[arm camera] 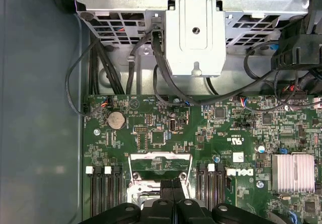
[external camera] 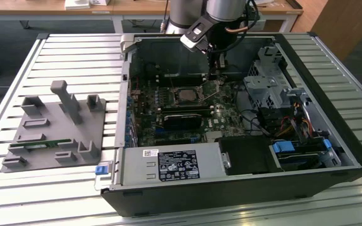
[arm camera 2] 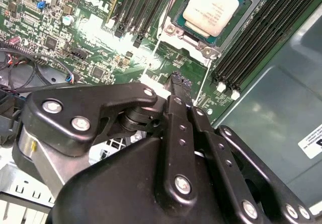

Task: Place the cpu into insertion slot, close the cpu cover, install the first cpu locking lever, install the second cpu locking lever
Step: 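Close the cpu cover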

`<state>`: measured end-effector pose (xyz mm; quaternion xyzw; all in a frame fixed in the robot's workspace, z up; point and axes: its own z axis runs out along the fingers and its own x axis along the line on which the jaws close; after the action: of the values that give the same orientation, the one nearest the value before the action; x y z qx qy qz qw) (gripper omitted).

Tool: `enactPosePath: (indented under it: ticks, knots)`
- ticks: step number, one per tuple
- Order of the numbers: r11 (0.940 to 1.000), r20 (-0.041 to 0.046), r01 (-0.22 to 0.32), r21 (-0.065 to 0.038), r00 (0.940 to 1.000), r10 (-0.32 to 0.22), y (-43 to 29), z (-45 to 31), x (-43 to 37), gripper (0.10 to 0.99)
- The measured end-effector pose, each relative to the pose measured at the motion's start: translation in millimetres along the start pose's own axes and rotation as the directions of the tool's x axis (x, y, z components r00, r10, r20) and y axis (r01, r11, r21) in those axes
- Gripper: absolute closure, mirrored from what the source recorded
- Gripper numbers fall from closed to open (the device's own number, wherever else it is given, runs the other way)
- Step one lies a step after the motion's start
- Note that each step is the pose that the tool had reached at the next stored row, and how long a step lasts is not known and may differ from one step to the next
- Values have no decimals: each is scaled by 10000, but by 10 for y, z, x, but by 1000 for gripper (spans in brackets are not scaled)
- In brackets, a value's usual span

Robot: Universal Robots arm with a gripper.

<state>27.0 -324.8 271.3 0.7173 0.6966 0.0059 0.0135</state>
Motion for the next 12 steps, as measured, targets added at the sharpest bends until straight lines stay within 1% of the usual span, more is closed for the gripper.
enactPosePath:
  ticks: [4,12]
  knots:
    - [10000,0,0,0,10000,0,17,1,0,980]
    - [10000,-1,-1,0,10000,1,117,4,3,980]
